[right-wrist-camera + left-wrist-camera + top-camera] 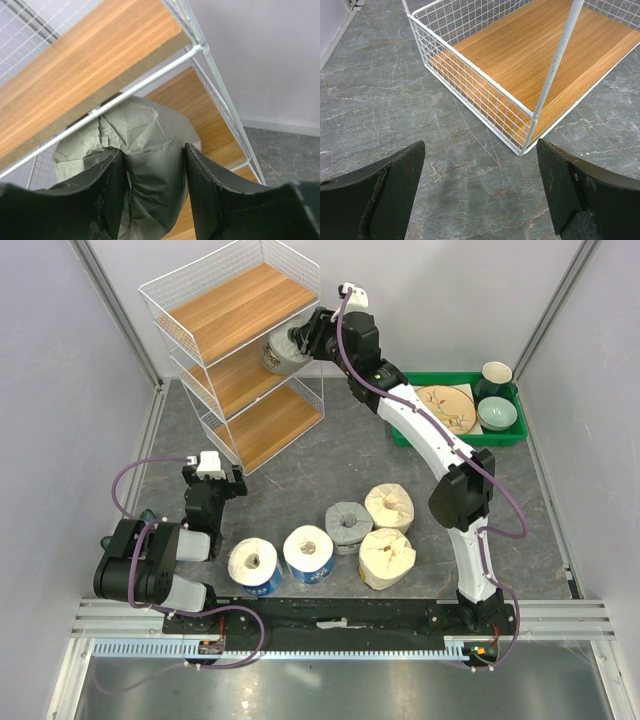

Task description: Place and organize the paper towels onto the shelf

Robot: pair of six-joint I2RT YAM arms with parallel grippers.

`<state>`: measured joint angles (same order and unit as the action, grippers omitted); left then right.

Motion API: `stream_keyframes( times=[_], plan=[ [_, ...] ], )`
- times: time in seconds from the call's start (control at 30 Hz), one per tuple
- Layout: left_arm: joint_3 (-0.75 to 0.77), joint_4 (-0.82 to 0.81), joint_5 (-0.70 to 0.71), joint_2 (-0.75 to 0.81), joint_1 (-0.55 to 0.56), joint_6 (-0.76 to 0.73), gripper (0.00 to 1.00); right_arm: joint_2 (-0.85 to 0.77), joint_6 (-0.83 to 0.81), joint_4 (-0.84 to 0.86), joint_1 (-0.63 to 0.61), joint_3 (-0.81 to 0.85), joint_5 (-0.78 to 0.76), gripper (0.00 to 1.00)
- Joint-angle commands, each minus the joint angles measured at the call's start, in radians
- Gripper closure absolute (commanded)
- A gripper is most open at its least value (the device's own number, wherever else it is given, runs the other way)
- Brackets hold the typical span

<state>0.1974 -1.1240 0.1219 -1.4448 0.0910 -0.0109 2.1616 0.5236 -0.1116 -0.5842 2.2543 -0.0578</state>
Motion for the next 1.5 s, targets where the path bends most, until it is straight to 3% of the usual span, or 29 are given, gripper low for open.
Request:
stream_keyframes(
  times=[0.0, 0.57, 1.03, 1.47],
  plan=[
    [0.016, -0.045, 0.007, 0.003, -0.002, 0.002, 0.0, 0.009, 0.026, 0.105, 0.003, 0.024, 0.007, 0.43],
    [0.016, -0.045, 0.007, 0.003, -0.002, 0.002, 0.0, -0.006, 0.107, 0.262, 0.003, -0.055, 0.079, 0.37],
    [0.016, -0.045, 0.007, 0.003, -0.002, 0.0, 0.0, -0.1, 0.108, 0.29, 0.006, -0.139, 0.11, 0.35],
    [0.016, -0.045, 0.007, 0.001, -0.002, 0.0, 0.0, -0.258, 0.075, 0.352, 0.021, -0.383, 0.102, 0.34]
  ],
)
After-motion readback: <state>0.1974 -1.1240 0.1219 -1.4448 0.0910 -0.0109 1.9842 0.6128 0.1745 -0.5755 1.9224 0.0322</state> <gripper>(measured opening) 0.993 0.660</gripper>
